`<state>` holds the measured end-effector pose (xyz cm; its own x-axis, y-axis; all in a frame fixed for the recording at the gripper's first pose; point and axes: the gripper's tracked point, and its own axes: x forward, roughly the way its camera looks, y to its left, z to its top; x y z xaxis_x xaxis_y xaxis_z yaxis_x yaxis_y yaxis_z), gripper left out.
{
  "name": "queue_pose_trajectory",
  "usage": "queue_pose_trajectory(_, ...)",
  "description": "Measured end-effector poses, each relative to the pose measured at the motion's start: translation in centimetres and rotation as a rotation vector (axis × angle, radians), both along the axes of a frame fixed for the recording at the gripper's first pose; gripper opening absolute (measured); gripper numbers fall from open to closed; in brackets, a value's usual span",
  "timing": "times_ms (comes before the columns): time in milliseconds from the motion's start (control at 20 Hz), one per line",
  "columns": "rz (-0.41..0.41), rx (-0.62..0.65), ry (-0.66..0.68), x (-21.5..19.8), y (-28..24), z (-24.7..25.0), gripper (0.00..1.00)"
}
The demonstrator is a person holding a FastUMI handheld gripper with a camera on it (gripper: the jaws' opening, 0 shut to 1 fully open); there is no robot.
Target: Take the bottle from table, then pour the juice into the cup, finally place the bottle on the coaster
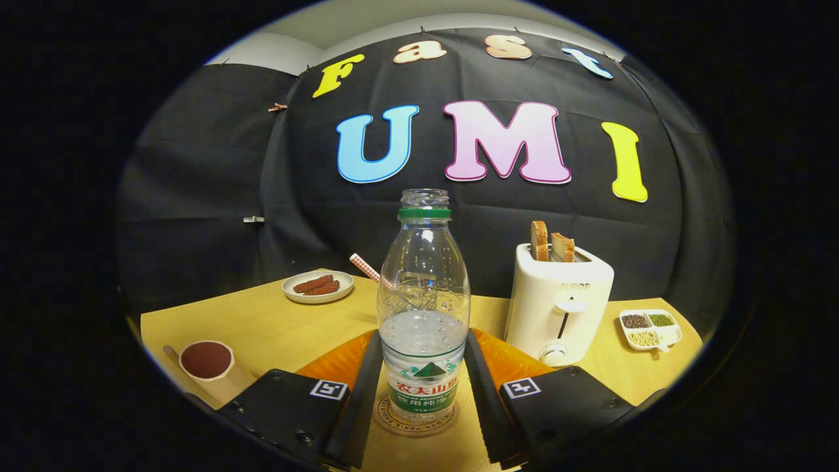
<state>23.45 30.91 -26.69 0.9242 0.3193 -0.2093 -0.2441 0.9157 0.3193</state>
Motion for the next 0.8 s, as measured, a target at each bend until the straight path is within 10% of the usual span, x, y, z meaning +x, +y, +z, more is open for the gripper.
queue_pose_trajectory(800, -0.029, -0.001, 0.031, -0.36, -0.25, -0.99, 0.77)
